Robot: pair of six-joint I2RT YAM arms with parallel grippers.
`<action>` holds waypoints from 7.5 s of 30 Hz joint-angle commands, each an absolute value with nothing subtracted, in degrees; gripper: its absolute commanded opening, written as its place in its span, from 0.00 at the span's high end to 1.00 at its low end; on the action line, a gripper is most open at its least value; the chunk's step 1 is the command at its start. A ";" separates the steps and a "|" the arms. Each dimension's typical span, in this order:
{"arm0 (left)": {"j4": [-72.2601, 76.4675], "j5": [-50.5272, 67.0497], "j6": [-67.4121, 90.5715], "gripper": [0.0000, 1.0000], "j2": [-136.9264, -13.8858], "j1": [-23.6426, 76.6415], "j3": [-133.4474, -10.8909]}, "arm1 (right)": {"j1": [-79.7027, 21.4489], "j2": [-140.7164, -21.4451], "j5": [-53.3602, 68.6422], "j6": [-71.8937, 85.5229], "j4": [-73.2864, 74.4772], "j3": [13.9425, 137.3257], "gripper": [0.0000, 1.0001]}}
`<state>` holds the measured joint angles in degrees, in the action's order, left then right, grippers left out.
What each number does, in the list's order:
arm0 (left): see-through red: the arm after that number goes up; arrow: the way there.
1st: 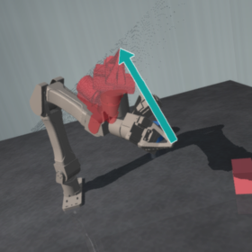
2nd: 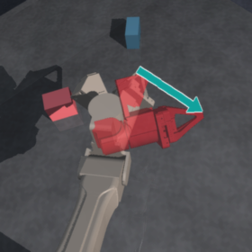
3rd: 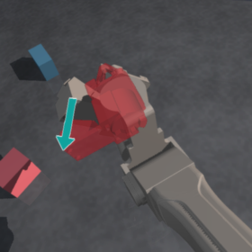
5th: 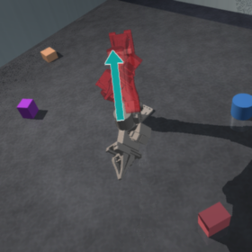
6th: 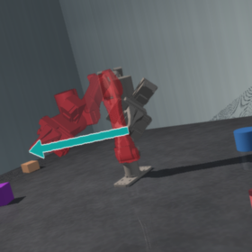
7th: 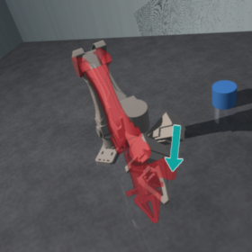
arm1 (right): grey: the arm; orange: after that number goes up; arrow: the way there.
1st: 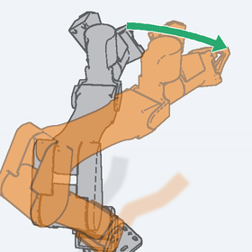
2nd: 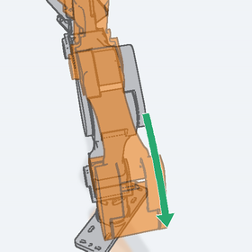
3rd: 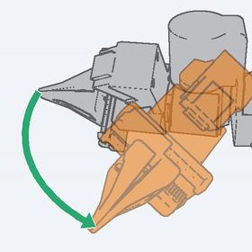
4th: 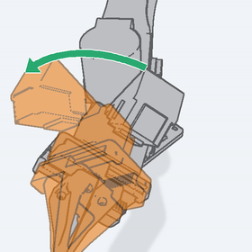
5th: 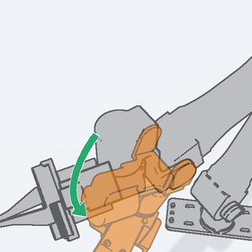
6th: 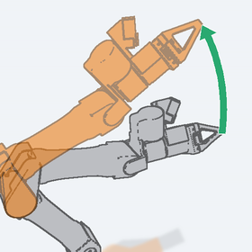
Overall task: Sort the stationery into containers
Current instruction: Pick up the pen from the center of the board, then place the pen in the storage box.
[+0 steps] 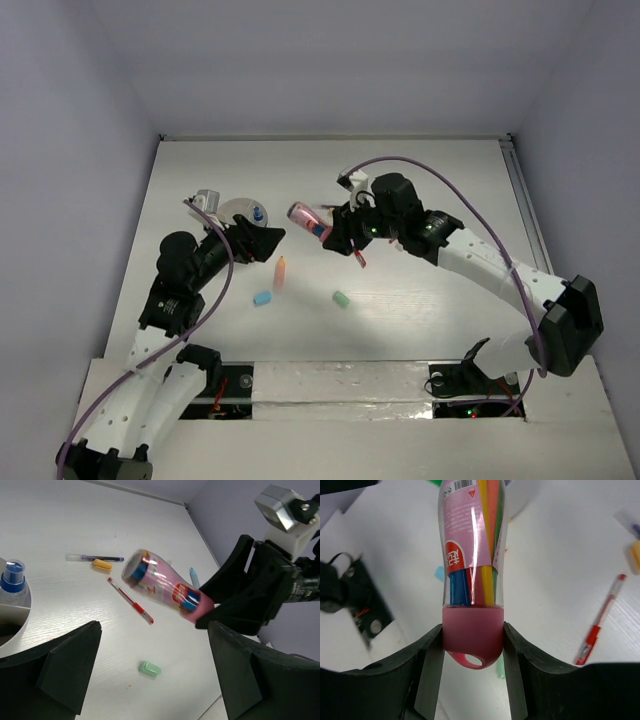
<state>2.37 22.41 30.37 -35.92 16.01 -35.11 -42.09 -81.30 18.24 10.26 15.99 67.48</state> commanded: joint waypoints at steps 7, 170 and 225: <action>10.63 29.00 33.57 0.02 -37.62 15.64 -32.00 | -42.71 -76.20 42.95 7.65 17.93 67.15 0.92; -12.04 -10.11 23.65 0.01 -10.90 15.64 -40.87 | -47.29 -124.53 17.32 14.15 9.22 124.79 0.91; -11.95 -8.70 23.55 0.01 -10.55 15.64 -38.85 | -53.00 -111.38 -2.28 12.21 -2.45 100.83 0.04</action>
<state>-13.58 -9.04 24.01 -11.18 15.66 -38.96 -52.60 -118.39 4.60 8.01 6.59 106.28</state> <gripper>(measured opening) 0.990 0.954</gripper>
